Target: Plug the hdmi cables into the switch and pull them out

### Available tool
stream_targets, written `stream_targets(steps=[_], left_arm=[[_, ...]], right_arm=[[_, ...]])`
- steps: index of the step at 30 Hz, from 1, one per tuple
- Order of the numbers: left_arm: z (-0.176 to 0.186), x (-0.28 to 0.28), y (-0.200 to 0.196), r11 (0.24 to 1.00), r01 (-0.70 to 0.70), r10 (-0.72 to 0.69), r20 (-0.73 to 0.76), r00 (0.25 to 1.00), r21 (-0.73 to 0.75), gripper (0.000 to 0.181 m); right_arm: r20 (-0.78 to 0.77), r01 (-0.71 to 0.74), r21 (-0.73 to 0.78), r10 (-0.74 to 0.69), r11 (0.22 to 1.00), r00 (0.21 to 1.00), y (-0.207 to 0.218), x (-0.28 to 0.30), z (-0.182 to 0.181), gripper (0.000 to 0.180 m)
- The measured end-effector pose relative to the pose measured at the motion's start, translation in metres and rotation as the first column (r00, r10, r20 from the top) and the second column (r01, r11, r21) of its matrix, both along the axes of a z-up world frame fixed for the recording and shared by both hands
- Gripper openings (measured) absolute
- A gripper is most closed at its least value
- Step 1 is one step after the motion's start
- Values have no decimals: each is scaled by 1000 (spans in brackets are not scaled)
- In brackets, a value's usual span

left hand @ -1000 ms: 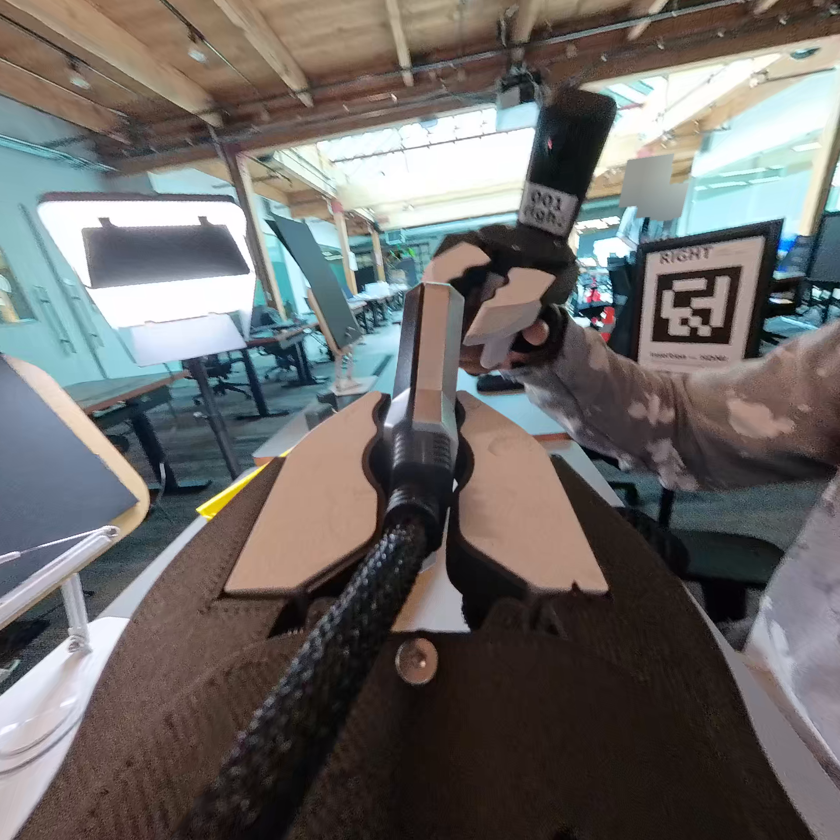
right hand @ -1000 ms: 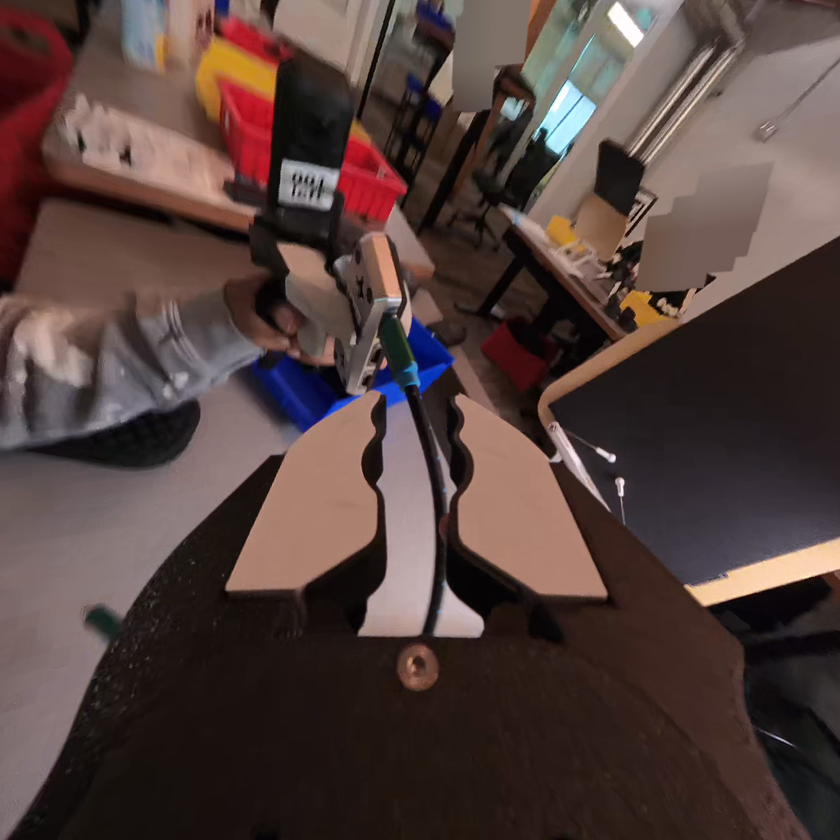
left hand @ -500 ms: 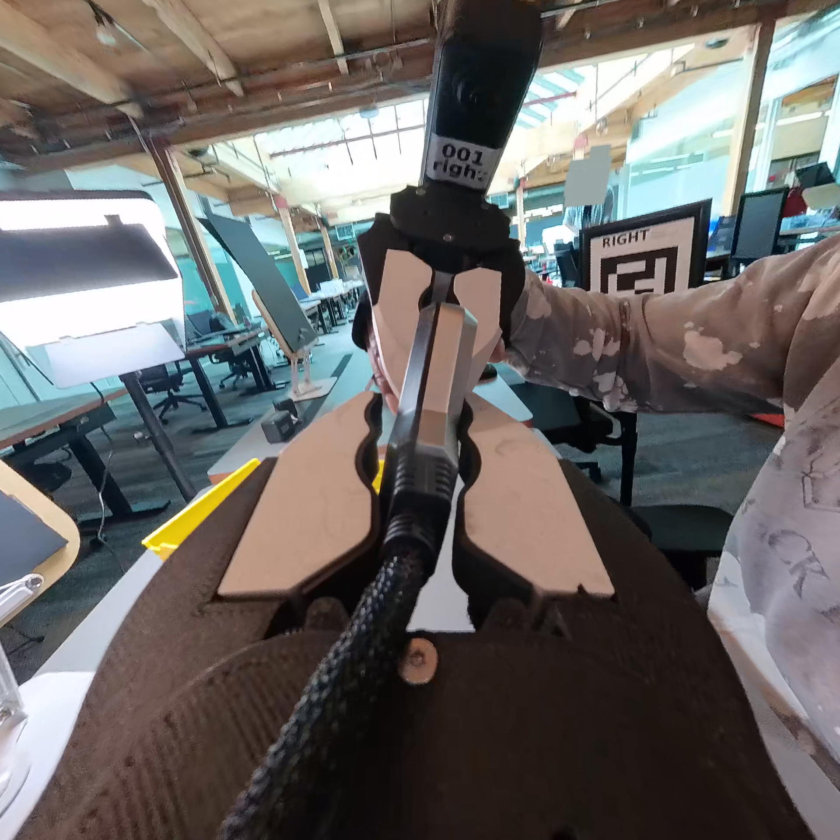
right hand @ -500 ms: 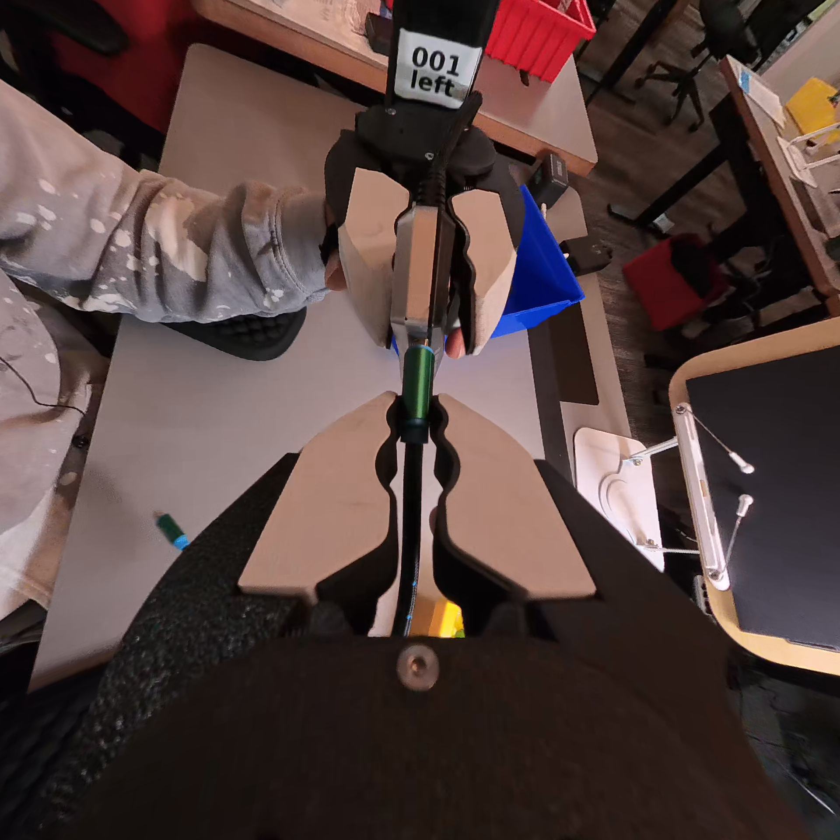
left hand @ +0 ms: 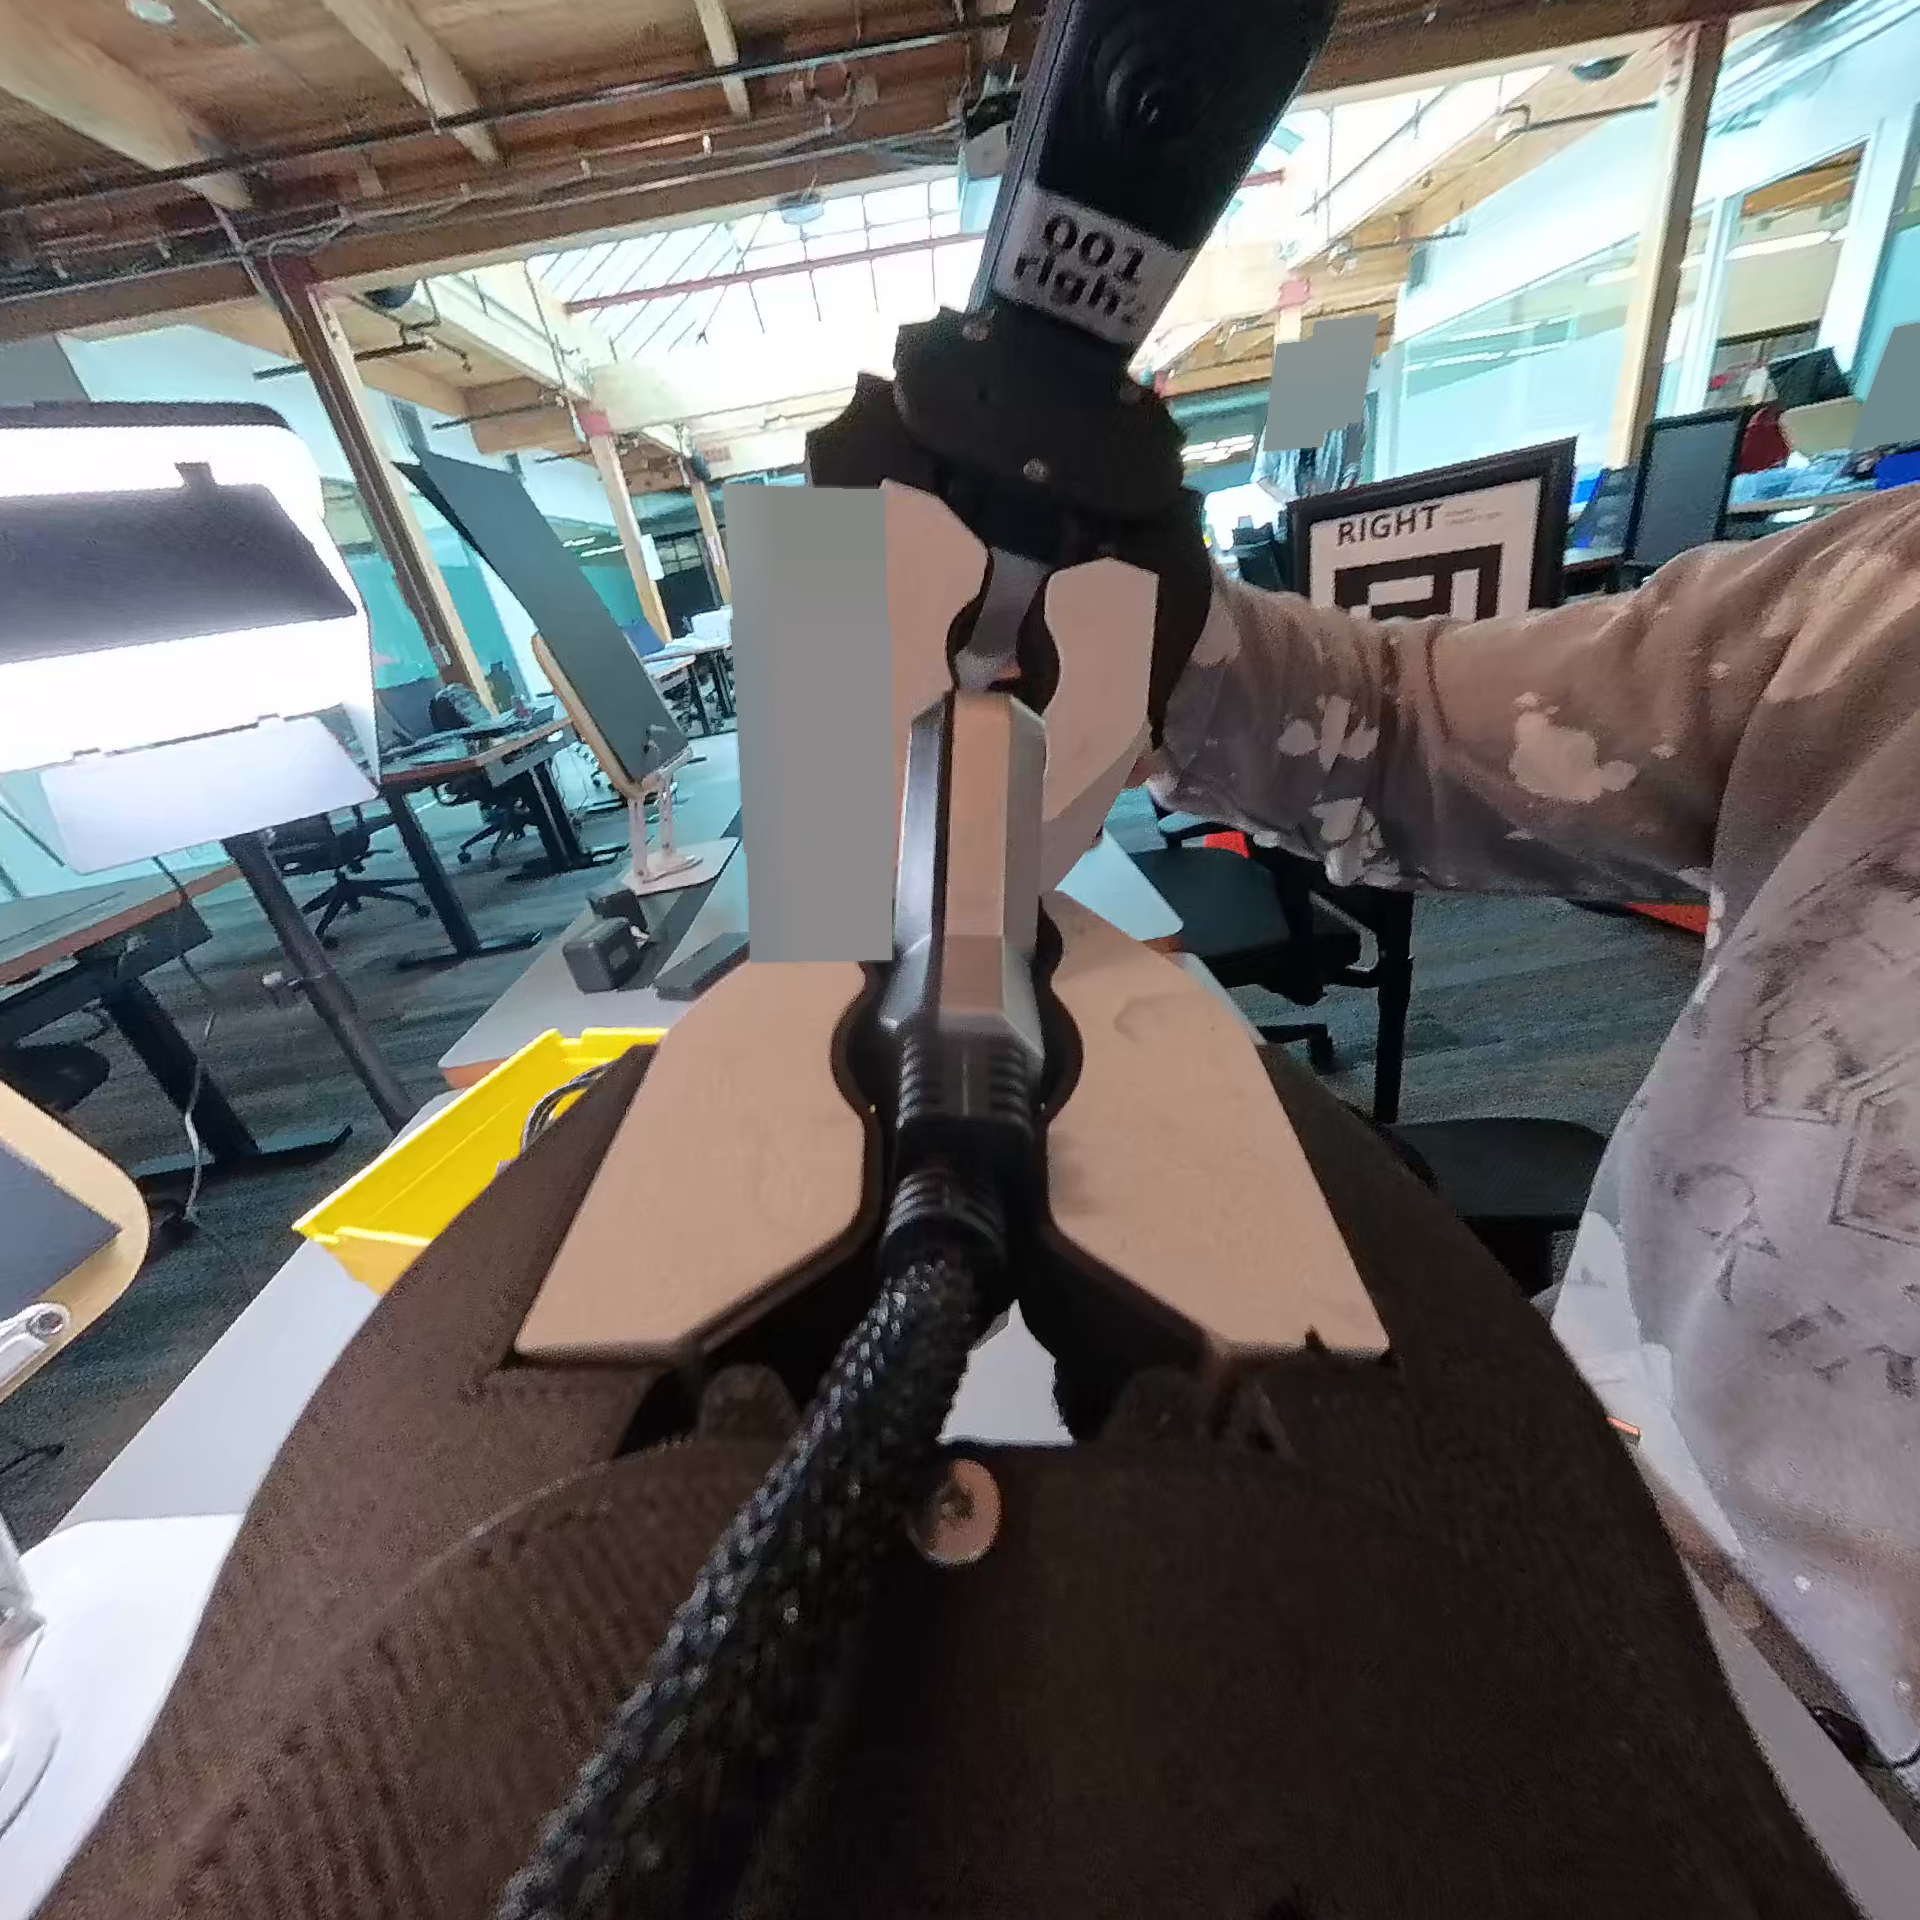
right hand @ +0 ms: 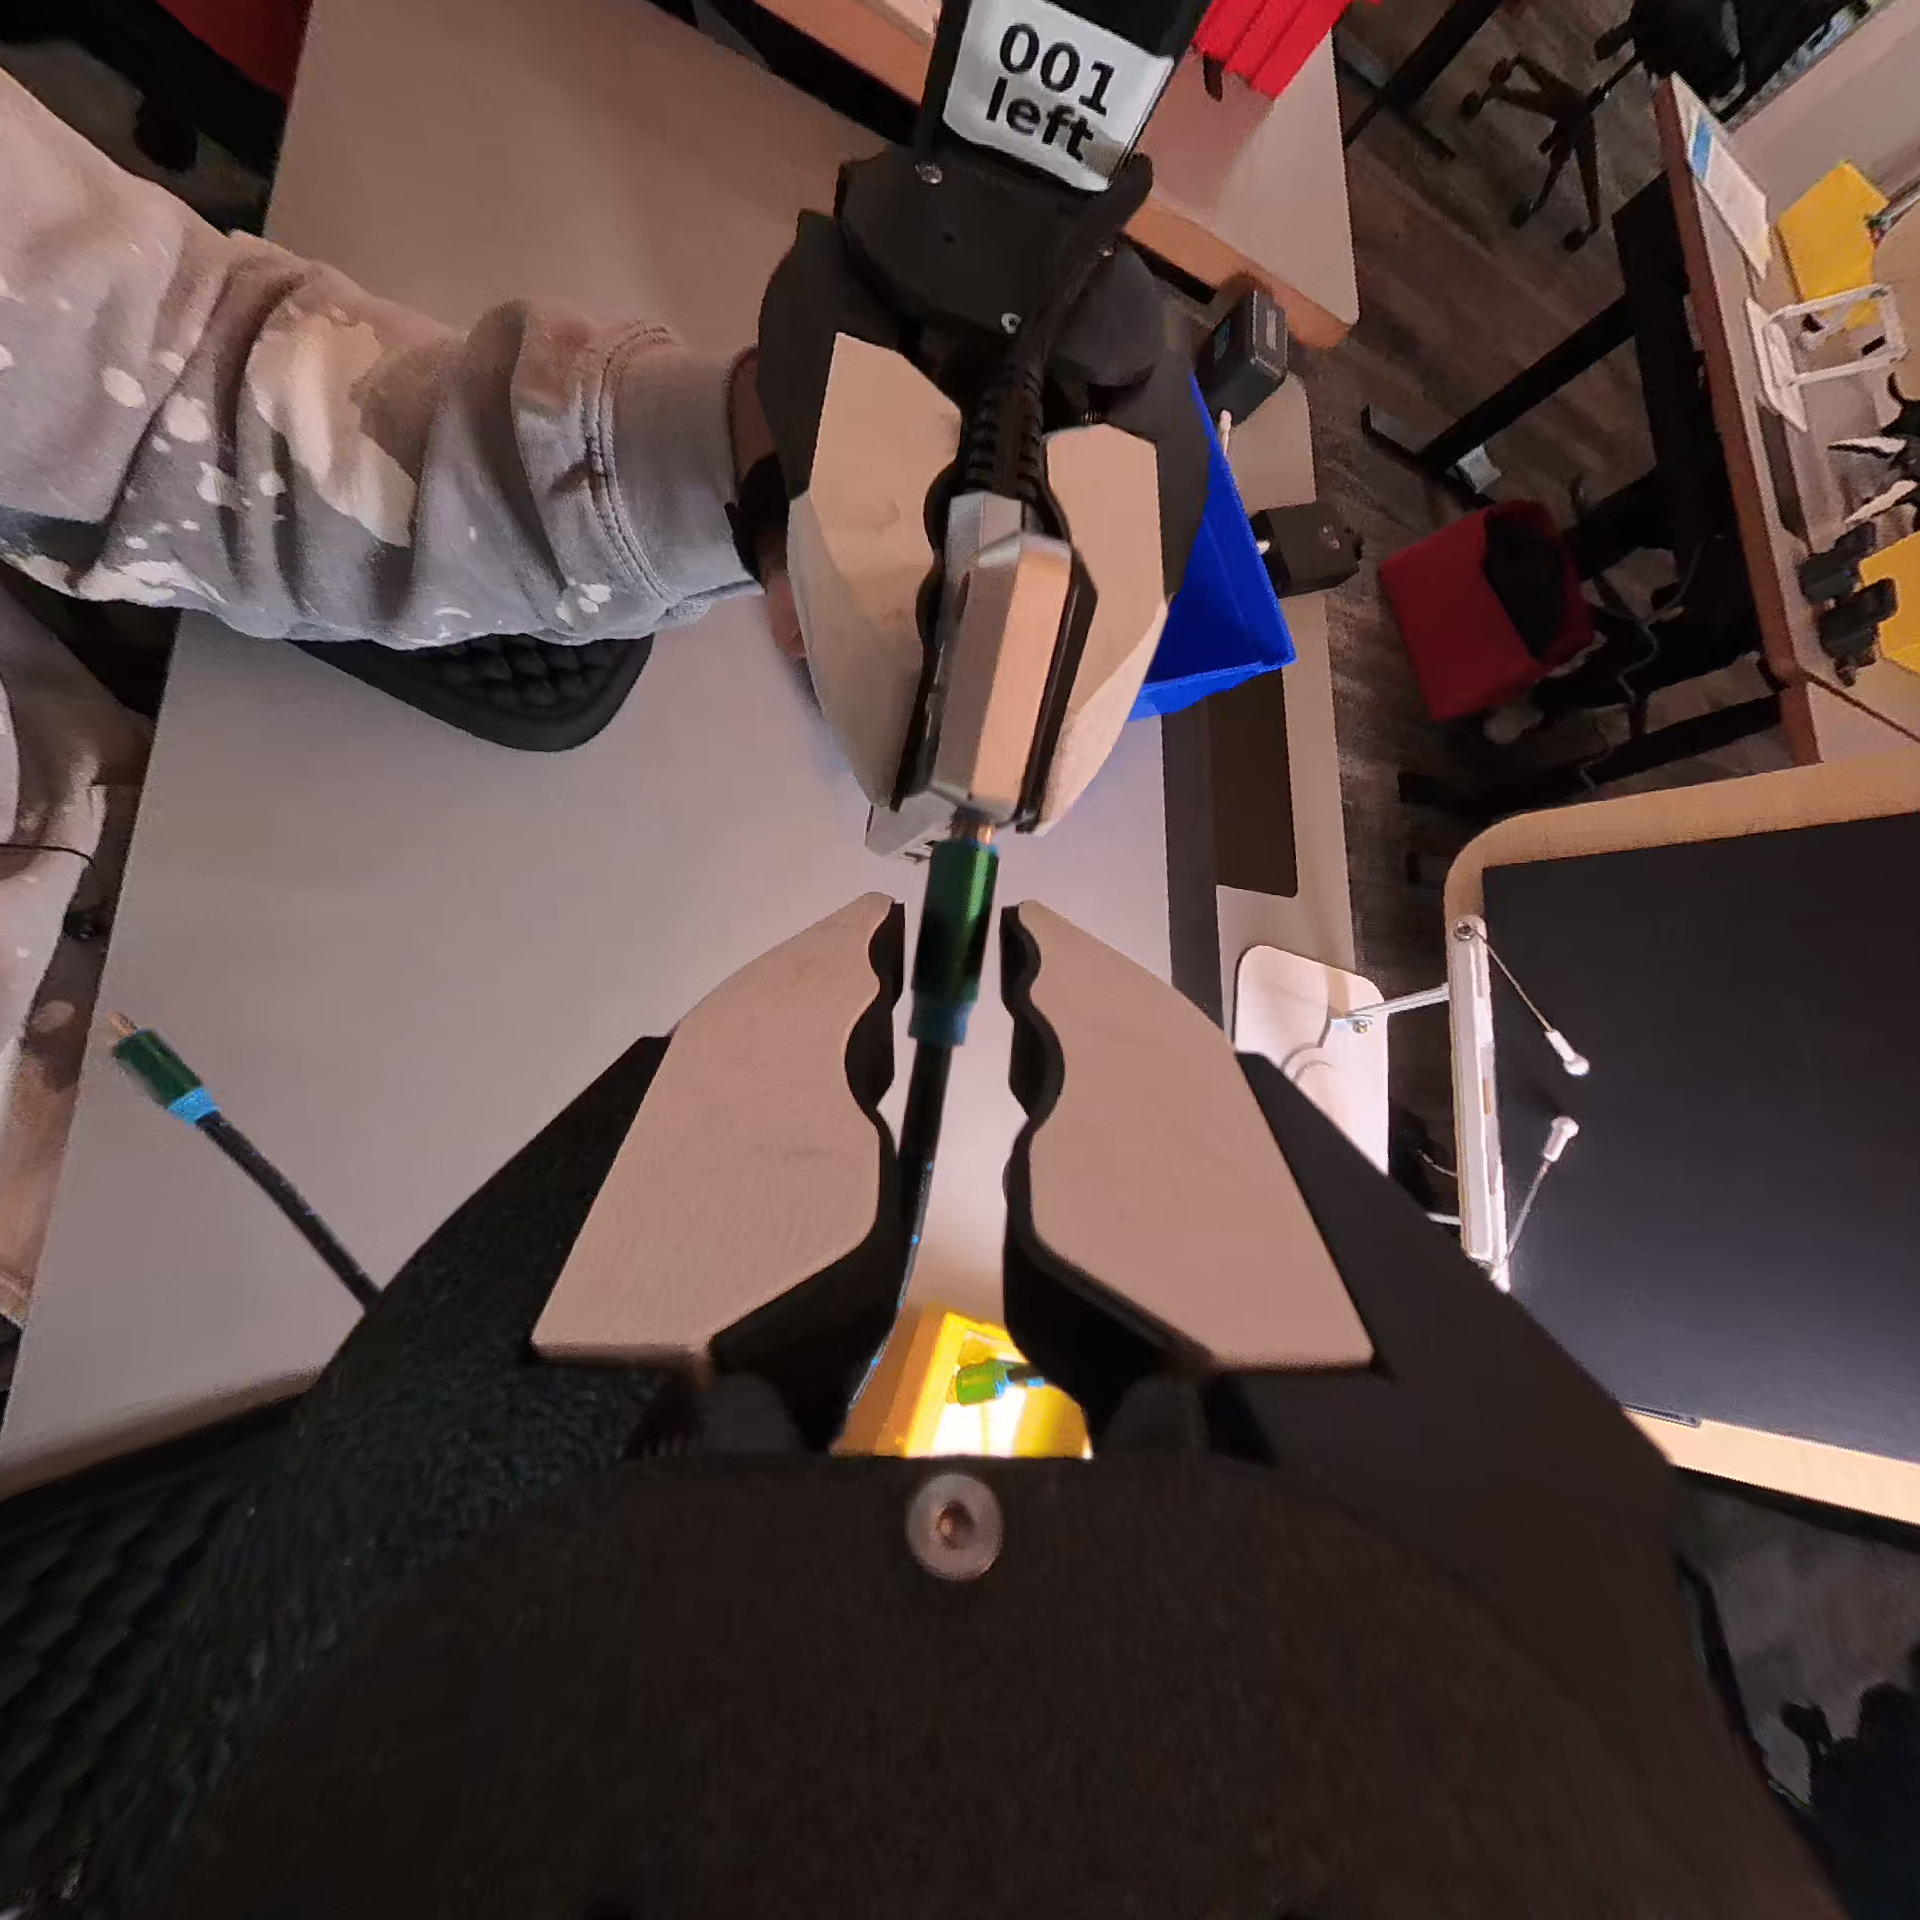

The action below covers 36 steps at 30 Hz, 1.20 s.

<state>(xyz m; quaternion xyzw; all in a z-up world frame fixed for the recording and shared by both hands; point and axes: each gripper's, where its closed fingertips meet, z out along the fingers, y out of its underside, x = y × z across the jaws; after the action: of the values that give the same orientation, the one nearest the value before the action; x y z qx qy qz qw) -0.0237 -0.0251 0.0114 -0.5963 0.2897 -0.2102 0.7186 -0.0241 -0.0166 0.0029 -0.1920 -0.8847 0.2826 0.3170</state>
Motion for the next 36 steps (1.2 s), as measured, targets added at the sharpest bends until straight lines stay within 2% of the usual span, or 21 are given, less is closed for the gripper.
stream_targets(steps=[8,10,12,13,16,18,25,28,30,32,34,36], left_arm=[[-2,-1,-1,1000,-13,13,-31,999,-3,24],[0,-3,-6,1000,-22,23,-43,999,20,25],[36,-33,-46,988,-6,-13,122,992,152,25],[44,-50,-65,978,-61,37,122,992,201,25],[52,-78,-97,955,-166,137,131,982,246,24],[51,-85,-93,953,-201,167,159,973,228,25],[37,-86,-60,975,-185,155,214,964,125,24],[35,-86,-56,980,-162,132,231,964,114,24],[33,-88,-53,982,-161,133,242,961,102,24],[31,-90,-50,983,-163,137,244,960,89,24],[30,-90,-49,983,-164,140,240,961,84,24],[30,-90,-49,981,-172,148,229,962,86,24]], right_arm=[[15,-35,-79,36,996,999,0,0,-3,12],[44,31,14,-32,999,999,31,2,-21,12],[112,126,-37,-121,991,986,68,13,-43,11],[125,174,-50,-167,983,978,84,19,-51,11],[73,263,-39,-259,964,963,123,23,-44,11],[13,298,-8,-298,954,954,144,16,-27,11],[-141,395,319,-369,862,919,208,-18,32,11],[-190,412,505,-369,759,910,229,-32,54,11],[-216,415,636,-366,651,905,246,-41,60,11],[-206,394,716,-365,577,908,257,-48,51,11],[-152,348,757,-369,553,917,261,-49,22,11],[-75,285,780,-370,558,926,259,-45,-21,11]])
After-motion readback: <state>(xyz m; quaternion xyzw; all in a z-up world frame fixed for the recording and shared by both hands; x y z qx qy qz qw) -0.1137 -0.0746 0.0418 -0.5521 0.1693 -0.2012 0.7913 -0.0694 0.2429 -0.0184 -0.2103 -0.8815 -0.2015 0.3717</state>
